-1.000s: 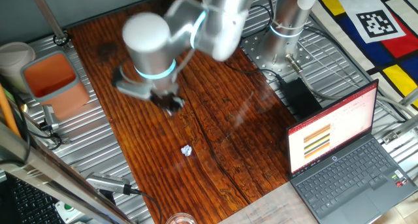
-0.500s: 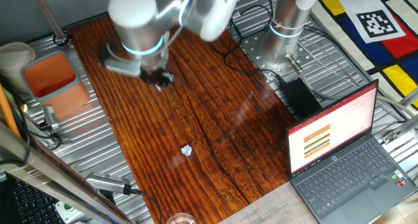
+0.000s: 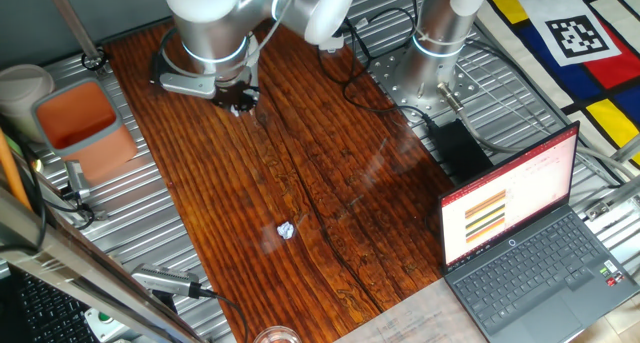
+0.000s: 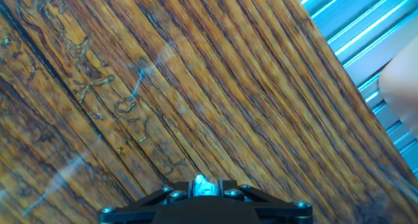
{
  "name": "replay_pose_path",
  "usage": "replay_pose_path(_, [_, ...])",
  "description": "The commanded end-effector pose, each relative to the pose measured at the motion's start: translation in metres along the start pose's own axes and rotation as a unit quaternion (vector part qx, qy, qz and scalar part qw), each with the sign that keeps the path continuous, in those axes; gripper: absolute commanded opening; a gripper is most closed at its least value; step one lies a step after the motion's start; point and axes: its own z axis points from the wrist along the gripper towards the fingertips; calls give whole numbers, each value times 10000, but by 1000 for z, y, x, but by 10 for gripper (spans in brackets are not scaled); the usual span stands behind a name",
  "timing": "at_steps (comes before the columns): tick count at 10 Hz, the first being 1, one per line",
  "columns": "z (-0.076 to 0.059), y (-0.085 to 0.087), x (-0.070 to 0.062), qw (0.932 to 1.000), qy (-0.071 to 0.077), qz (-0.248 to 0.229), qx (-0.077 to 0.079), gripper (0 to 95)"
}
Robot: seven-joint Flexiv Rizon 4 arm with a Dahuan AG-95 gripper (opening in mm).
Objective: Put the garbage in the trash can
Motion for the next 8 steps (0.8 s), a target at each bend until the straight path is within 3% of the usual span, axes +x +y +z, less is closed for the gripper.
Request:
replay_pose_path(1, [-1, 1, 1, 9780, 168, 2080, 44, 0])
replay_pose_path(2, [-1, 1, 1, 9741, 163, 2257, 56, 0])
replay_pose_path(6, [-1, 1, 1, 9861, 184, 1651, -42, 0])
replay_pose_path(8, [-15, -35, 51, 9934, 178, 1128, -92, 0])
